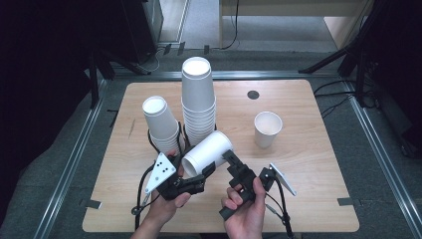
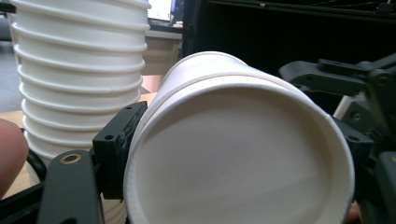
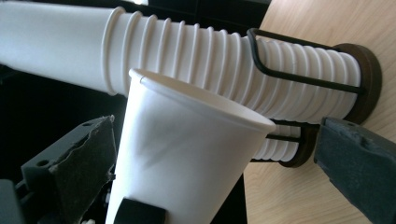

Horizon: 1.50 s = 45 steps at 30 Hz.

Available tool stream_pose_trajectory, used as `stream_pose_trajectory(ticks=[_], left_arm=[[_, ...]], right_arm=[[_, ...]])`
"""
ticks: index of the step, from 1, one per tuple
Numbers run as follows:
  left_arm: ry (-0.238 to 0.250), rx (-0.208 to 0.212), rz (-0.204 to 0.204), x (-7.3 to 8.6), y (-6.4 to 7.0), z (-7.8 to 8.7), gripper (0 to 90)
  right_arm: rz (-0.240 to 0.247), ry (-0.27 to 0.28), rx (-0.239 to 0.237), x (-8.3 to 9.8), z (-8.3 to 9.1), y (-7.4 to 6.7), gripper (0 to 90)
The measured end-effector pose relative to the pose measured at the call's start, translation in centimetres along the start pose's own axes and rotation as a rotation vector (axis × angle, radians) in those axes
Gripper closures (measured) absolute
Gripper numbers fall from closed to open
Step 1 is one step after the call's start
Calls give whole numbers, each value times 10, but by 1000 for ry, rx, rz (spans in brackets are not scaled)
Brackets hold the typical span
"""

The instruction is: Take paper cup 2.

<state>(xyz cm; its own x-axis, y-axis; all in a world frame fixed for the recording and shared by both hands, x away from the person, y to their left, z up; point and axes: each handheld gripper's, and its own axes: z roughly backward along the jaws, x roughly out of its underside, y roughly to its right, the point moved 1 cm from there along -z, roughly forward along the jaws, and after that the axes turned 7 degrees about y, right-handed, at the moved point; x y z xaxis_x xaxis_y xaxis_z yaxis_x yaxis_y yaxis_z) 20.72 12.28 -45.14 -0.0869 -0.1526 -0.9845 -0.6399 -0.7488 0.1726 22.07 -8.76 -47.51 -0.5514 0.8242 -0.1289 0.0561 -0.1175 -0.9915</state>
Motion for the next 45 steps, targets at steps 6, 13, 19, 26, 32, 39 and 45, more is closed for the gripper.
stream_pose_trajectory(ticks=[6,13,19,26,32,39,45], left_arm=[[-17,1,-3,3,2,-2,226],[-31,16,-16,5,8,-5,227],[-38,31,-14,6,10,-6,226],[-53,39,-20,7,10,-6,228],[-58,46,-20,9,10,-7,225],[-53,61,-6,8,9,-5,197],[-66,81,3,6,9,-5,185]], right_arm=[[-47,-6,-26,2,-7,2,0],[-72,0,-35,0,-14,6,0],[-80,-4,-35,-1,-20,9,0],[-97,-18,-42,-4,-25,12,0],[-97,-7,-39,-3,-25,14,18],[-49,10,-71,-2,-22,12,53],[5,27,-91,-3,-19,10,68]])
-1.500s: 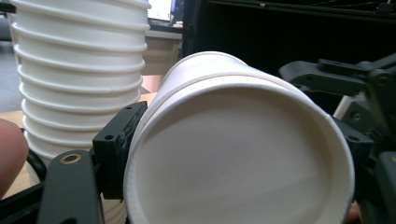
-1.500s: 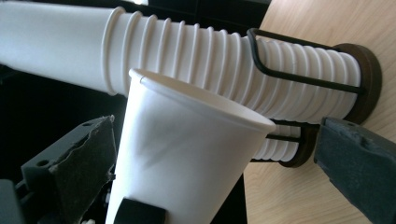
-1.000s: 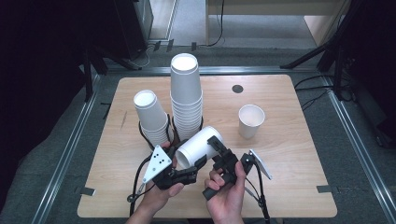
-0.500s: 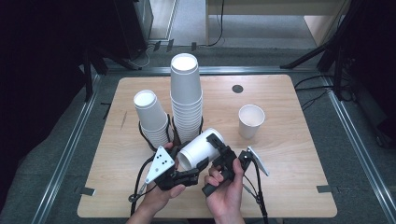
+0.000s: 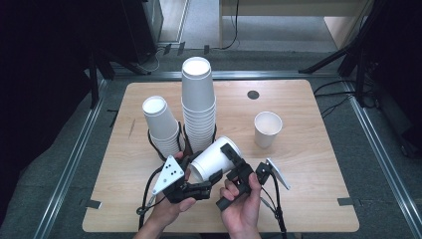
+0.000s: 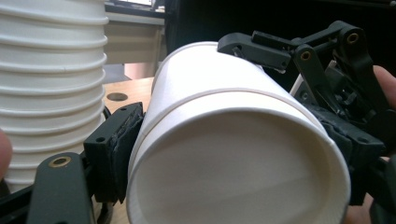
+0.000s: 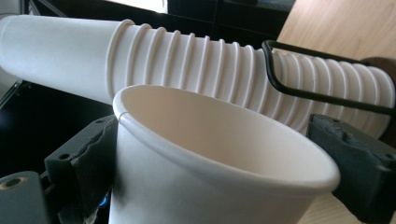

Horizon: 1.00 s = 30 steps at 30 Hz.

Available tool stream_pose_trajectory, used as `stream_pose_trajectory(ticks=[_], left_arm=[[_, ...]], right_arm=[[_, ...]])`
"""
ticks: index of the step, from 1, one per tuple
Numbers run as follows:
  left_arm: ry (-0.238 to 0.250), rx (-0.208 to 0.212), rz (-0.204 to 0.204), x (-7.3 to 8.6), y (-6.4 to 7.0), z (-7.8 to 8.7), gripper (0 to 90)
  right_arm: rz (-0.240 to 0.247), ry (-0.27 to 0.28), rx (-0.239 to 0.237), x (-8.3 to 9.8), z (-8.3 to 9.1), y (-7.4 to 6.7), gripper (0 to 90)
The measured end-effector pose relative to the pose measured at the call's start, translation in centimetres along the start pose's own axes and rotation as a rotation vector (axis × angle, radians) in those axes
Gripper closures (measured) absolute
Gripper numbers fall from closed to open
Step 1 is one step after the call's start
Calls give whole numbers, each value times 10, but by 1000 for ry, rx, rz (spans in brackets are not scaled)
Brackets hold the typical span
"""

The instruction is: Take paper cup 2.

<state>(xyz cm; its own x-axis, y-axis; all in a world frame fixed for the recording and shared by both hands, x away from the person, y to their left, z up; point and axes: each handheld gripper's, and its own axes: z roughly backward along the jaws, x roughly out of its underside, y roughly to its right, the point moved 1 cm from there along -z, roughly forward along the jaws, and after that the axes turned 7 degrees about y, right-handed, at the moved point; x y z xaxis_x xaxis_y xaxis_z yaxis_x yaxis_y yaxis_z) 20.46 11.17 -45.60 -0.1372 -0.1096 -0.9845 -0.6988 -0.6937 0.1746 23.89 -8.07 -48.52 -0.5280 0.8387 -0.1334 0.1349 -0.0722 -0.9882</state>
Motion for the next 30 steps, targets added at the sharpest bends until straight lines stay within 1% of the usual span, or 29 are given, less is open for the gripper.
stream_pose_trajectory(ticks=[2,5,6,9,10,13,14,15,17,18,20,22,23,27,29,30], left_arm=[[-5,7,-3,0,0,0,174],[-11,16,7,0,-1,0,118],[-12,24,18,0,-1,-1,97],[-29,38,26,0,-3,-1,28],[-27,42,32,-1,-4,-1,26],[-27,43,39,-2,-5,0,18],[-27,43,39,-2,-5,0,16],[-22,38,41,-3,-6,1,10],[-20,39,42,-3,-7,2,10],[-20,36,40,-4,-7,2,10],[-17,39,43,-5,-8,3,10],[-18,34,43,-5,-9,4,10],[-17,35,44,-5,-9,4,10],[-17,31,46,-5,-12,5,10],[-16,29,49,-5,-13,5,10],[-16,29,49,-5,-13,5,10]], right_arm=[[19,5,-1,0,1,-1,72],[50,17,-7,-2,4,-4,74],[56,20,-12,-2,5,-5,74],[103,41,-18,-5,8,-7,75],[109,49,-16,-6,8,-8,75],[176,77,-3,-9,12,-11,75],[176,77,-3,-9,12,-11,75],[228,103,0,-13,13,-13,75],[268,129,9,-16,14,-15,76],[295,148,8,-18,14,-15,76],[337,167,17,-20,15,-16,76],[399,178,15,-21,16,-18,76],[446,184,14,-22,17,-19,75],[560,197,18,-25,19,-21,75],[604,206,19,-28,19,-22,75],[604,206,19,-28,19,-22,75]])
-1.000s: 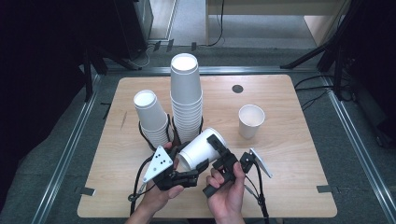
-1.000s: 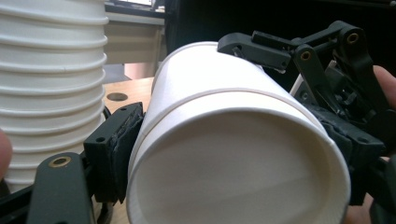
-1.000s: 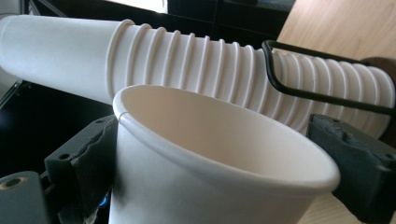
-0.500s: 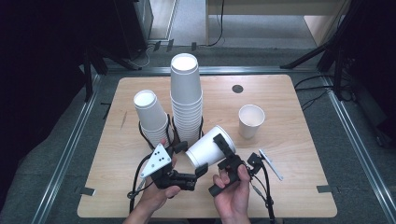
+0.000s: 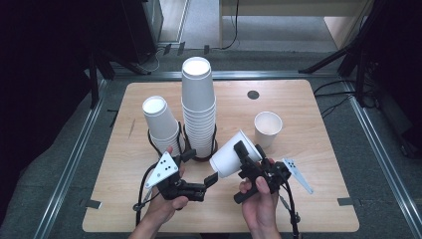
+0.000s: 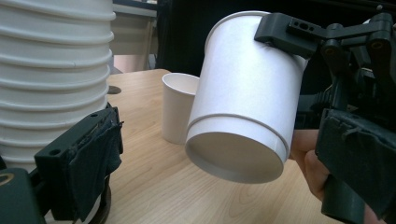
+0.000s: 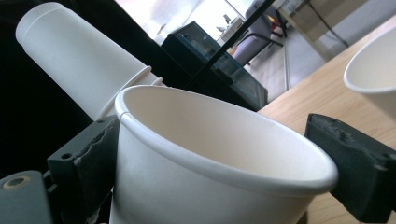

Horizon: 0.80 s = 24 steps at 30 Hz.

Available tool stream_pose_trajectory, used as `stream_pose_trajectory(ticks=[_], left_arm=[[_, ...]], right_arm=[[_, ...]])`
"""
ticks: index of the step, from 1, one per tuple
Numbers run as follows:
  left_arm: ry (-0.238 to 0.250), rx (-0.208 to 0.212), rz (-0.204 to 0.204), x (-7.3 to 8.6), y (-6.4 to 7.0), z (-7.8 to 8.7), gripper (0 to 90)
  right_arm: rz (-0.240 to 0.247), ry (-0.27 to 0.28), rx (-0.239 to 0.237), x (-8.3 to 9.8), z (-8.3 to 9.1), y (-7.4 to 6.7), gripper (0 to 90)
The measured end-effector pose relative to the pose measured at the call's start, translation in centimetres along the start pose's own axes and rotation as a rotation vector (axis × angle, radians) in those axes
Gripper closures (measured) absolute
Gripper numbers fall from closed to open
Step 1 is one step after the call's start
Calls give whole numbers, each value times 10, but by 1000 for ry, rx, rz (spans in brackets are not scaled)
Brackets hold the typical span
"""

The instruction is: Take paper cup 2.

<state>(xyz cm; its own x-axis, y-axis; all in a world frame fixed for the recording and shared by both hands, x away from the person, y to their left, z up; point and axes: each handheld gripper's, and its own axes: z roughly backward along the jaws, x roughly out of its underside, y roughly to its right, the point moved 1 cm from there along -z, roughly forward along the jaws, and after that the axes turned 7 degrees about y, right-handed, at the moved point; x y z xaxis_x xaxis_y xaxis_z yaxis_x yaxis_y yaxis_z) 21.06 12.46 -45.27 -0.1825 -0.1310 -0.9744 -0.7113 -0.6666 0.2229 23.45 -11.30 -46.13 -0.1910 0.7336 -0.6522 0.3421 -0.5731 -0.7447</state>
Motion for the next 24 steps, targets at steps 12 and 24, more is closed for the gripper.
stream_pose_trajectory(ticks=[12,24], left_arm=[[-3,-9,3,0,-4,1,10],[-15,-14,10,4,-7,0,10]], right_arm=[[292,9,26,-6,-4,9,72],[605,75,26,-13,10,39,71]])
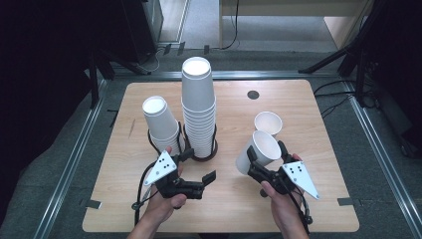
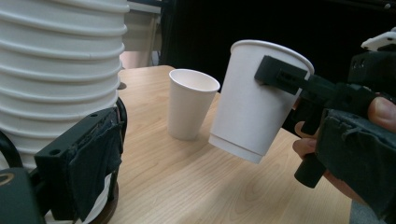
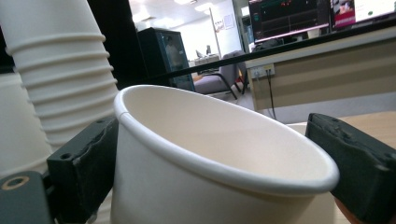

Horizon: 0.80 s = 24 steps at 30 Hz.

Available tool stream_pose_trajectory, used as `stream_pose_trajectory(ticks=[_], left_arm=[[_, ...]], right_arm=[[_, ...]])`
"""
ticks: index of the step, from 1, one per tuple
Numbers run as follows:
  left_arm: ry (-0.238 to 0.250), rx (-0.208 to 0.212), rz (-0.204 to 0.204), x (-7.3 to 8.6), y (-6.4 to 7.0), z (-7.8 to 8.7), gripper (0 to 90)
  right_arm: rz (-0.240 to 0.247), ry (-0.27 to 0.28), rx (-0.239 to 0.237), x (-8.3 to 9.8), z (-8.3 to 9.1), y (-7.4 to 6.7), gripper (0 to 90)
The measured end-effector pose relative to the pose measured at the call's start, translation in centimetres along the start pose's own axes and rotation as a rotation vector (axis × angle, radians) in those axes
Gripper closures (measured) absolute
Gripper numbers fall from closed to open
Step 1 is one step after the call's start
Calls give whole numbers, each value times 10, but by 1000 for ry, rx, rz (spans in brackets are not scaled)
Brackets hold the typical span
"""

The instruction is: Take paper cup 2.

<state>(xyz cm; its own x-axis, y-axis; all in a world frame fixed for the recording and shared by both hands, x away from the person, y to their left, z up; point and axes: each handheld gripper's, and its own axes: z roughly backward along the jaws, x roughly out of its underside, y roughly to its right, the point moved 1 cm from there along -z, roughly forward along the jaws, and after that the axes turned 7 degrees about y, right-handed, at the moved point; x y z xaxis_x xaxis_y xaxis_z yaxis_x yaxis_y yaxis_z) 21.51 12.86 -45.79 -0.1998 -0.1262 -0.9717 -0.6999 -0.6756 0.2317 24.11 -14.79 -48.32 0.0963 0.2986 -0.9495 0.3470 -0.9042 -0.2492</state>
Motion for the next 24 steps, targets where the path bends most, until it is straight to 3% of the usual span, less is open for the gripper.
stream_pose_trajectory(ticks=[5,8,14,21,24], left_arm=[[-7,-6,2,2,-1,-1,10],[-9,-9,2,2,-2,-1,10],[-12,-15,6,4,-5,-1,10],[-17,-23,6,6,-7,-1,10],[-19,-25,5,6,-7,-2,10]], right_arm=[[96,7,-4,8,10,10,71],[177,18,-10,12,12,15,70],[215,17,7,14,12,29,69],[234,30,94,7,14,62,68],[248,33,111,6,13,68,69]])
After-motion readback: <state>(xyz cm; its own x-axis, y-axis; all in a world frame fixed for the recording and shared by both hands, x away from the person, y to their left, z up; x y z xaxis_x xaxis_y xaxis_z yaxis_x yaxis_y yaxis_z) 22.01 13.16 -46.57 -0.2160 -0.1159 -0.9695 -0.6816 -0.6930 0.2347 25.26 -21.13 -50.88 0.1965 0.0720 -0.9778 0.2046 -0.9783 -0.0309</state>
